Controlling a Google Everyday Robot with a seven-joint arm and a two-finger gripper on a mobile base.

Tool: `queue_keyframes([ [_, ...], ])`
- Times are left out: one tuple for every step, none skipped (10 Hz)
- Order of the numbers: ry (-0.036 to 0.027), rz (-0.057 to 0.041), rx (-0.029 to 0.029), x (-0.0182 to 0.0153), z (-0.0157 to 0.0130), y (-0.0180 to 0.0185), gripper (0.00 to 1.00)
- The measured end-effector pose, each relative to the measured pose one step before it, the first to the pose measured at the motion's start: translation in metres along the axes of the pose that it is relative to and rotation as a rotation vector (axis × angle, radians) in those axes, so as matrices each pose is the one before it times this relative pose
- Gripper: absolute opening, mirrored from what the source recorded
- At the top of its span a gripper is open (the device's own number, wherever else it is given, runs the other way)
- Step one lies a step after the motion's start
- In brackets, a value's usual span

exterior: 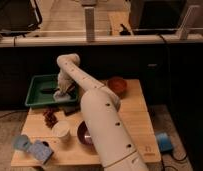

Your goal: Place towel in table surface

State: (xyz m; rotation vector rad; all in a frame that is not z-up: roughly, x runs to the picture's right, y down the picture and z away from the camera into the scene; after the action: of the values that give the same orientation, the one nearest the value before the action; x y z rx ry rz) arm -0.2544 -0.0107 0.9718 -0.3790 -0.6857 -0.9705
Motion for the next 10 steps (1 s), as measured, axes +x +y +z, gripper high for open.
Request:
queue_keyframes([
  [0.0033, 0.00211, 0.01655, 0.00035, -0.00529, 0.00181, 0.02],
  [0.00319, -0.00169, 0.01682, -0.00204, -0.00721, 0.0002, 0.02],
  [0.00274, -0.00278, 0.01752, -0.00206, -0.01097, 0.00153, 0.02],
  [0.00172, -0.00253, 0.00718, -0.0011, -0.00849, 0.00278, 0.02],
  [0.00403, -0.00609, 0.00774, -0.00171, -0.01383, 0.00434, 0.02],
  [0.00444, -0.00185, 0.01122, -0.0005, -0.01393, 0.00702, 0.02],
  [0.00352, 0.00184, 0.02104, -0.00027, -0.02019, 0.01319, 0.02],
  [0.00074, 0.00423, 0.01524, -0.003, -0.01664, 0.01341, 0.02],
  [-0.00093, 0.00204, 0.00934, -0.0052, -0.0113, 0.01096, 0.02],
  [-0.00813, -0.00311, 0.00864, -0.01679, -0.01085, 0.01231, 0.02],
])
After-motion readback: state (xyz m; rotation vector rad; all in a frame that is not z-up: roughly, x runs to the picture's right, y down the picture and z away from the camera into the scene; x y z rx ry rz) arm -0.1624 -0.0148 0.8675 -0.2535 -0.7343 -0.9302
